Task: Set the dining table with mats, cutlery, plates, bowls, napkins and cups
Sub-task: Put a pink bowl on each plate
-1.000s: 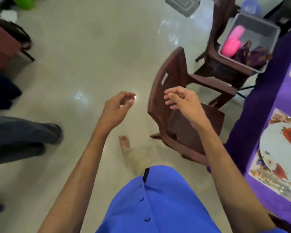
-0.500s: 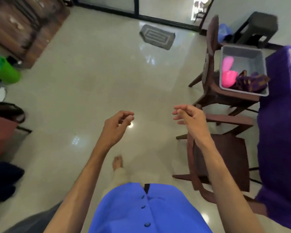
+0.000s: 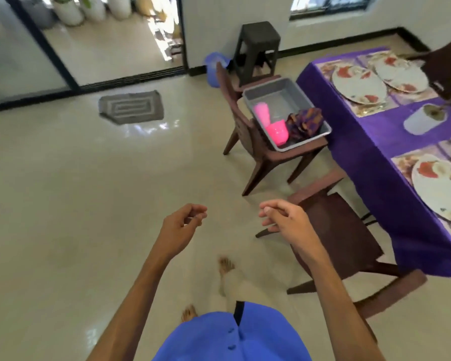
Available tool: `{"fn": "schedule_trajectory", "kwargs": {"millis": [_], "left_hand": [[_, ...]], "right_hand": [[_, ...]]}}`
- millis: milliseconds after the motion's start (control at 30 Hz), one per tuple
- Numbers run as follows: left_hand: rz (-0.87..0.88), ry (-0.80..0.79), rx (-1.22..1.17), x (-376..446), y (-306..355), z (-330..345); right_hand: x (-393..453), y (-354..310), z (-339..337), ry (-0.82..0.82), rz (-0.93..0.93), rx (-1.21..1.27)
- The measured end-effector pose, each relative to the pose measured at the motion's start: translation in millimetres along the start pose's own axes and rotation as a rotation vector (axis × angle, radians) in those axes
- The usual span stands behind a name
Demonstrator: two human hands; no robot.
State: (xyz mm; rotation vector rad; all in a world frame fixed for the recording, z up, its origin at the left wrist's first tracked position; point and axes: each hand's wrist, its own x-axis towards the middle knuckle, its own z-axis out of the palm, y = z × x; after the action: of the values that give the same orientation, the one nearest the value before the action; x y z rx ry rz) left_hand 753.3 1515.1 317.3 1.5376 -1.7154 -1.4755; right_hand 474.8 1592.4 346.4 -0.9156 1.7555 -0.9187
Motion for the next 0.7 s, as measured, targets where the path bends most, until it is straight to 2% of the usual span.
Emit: {"fn": "schedule_trajectory", "kwargs": {"millis": [167, 367, 467, 600, 700], "left_hand": [[0.08, -0.114, -0.004, 121, 43, 9], [0.261, -0.147, 0.053, 272, 138, 23], [0.36, -0.188, 0.156, 342, 182, 28], [0.354, -0.236, 0.255, 424, 220, 42], [0.295, -0.332, 0.31, 497, 230, 61]], "right_hand": [[65, -4, -23, 0.178, 0.09, 0.128], [179, -20, -67, 0.333, 0.151, 0.183], [225, -41, -89, 0.39, 0.164, 0.196], [274, -55, -112, 0.451, 0.192, 0.222], [315, -51, -120, 0.519, 0.256, 0.245]]}}
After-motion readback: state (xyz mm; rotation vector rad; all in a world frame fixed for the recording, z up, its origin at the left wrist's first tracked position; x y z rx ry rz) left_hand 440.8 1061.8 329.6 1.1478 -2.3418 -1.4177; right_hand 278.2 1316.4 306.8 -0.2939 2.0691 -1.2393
